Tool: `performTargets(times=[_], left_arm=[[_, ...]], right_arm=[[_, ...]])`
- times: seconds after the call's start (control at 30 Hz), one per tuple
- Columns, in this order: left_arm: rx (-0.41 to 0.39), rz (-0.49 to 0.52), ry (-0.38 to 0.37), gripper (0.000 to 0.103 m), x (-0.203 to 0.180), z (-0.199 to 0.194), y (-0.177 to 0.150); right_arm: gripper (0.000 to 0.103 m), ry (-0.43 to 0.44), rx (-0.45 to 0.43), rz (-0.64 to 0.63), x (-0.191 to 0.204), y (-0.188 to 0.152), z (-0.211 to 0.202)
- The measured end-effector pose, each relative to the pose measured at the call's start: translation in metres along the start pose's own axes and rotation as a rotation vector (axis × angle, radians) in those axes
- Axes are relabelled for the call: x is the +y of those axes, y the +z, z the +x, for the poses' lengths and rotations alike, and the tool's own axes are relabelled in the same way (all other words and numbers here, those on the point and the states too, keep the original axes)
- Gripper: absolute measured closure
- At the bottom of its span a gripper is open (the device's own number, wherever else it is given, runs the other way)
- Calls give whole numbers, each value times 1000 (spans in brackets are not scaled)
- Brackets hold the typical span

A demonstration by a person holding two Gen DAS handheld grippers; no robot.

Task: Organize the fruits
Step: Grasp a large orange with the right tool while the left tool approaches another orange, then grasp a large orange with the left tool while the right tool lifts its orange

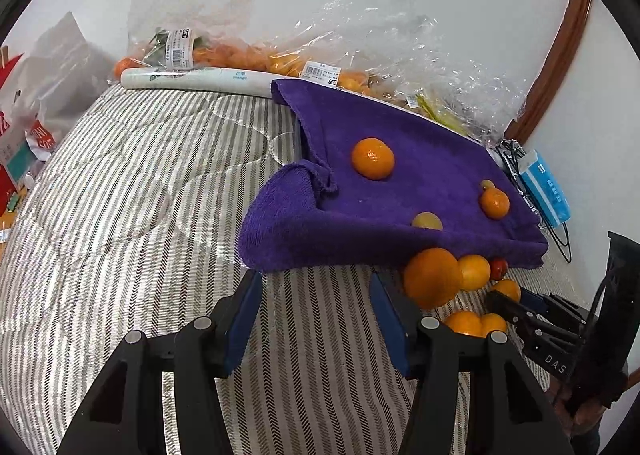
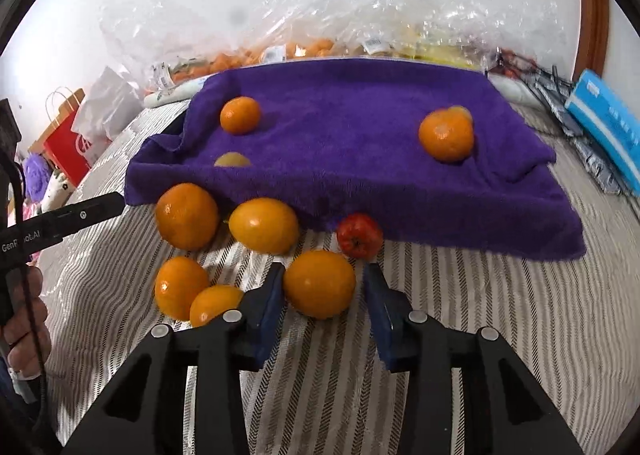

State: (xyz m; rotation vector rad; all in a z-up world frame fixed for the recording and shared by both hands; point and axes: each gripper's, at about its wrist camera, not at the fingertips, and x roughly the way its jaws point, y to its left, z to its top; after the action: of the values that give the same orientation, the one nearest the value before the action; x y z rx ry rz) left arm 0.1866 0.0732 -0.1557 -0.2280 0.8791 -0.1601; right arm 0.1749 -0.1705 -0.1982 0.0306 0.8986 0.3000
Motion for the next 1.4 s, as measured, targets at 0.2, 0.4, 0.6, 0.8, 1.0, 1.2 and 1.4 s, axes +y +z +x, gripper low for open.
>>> performTargets(times=[0.2, 0.4, 0.6, 0.8, 1.0, 1.2, 1.4], left_arm=[[1, 47, -102, 50, -15, -1, -3], [58, 69, -137, 50, -48, 15, -4], [80, 34, -120, 50, -64, 34, -2], [59, 35, -126, 61, -68, 40, -6], [13, 73, -134, 62, -73, 33, -10], [-62, 18, -160, 62, -62, 18, -7], [-128, -22, -174, 62, -52, 5, -4]], right_arm=[[69, -11, -46, -19, -6, -7, -19], [69, -71, -77, -14, -28, -18, -39], [69, -79, -96, 2, -44, -33, -53], [69, -68, -95, 42, -57, -41, -53], [69, -69, -102, 2, -50, -41, -52], [69, -63, -126, 26, -55, -42, -57], [69, -93, -141, 18, -52, -43, -59]])
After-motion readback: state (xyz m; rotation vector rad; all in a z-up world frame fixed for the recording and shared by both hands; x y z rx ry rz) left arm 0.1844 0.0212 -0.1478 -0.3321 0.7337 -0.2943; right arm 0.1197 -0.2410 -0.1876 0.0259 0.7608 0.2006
